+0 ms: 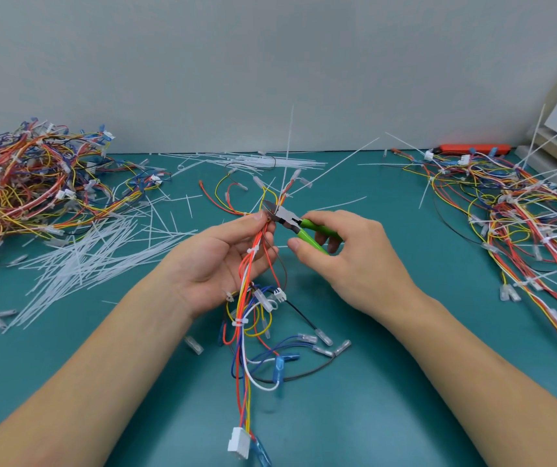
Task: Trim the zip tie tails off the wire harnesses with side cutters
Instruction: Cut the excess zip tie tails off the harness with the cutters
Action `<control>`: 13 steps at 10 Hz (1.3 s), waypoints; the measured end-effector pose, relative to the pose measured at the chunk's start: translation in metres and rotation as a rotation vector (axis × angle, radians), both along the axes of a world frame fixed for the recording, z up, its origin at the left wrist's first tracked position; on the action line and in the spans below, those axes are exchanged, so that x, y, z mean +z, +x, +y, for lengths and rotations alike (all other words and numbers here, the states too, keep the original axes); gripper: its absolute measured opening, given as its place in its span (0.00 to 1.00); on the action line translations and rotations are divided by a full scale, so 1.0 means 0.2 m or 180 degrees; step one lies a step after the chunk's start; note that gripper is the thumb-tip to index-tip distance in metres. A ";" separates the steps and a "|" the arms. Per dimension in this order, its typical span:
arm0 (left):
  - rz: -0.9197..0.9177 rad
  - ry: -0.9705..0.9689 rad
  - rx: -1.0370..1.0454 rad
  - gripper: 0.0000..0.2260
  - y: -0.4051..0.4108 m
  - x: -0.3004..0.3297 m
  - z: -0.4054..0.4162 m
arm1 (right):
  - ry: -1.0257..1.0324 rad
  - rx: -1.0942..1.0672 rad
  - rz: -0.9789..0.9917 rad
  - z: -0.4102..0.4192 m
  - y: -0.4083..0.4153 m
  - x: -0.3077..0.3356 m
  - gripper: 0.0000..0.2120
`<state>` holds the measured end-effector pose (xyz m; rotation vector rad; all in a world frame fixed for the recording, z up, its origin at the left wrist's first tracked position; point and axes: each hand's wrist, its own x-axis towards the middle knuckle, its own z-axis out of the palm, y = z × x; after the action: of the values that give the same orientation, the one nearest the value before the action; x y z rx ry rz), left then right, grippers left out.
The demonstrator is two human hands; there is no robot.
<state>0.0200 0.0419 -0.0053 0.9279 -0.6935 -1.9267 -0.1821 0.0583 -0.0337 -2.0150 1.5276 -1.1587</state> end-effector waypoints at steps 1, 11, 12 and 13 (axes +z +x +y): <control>-0.0002 0.0007 0.0001 0.06 0.00 0.00 0.00 | 0.0087 -0.0004 -0.0009 -0.01 -0.01 0.01 0.11; -0.0008 0.0031 -0.0022 0.05 0.01 0.00 -0.01 | 0.0082 0.0056 -0.0100 -0.01 0.01 -0.02 0.12; -0.0079 0.0056 -0.0011 0.05 0.01 0.00 0.00 | 0.0101 0.0000 0.0120 0.00 0.02 -0.03 0.14; -0.0098 0.0058 -0.0027 0.05 0.00 -0.01 -0.01 | 0.0084 -0.0056 0.0207 0.00 0.01 -0.02 0.22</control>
<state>0.0199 0.0408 -0.0071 0.9691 -0.6998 -1.9326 -0.1794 0.0588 -0.0382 -2.0444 1.5865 -1.0837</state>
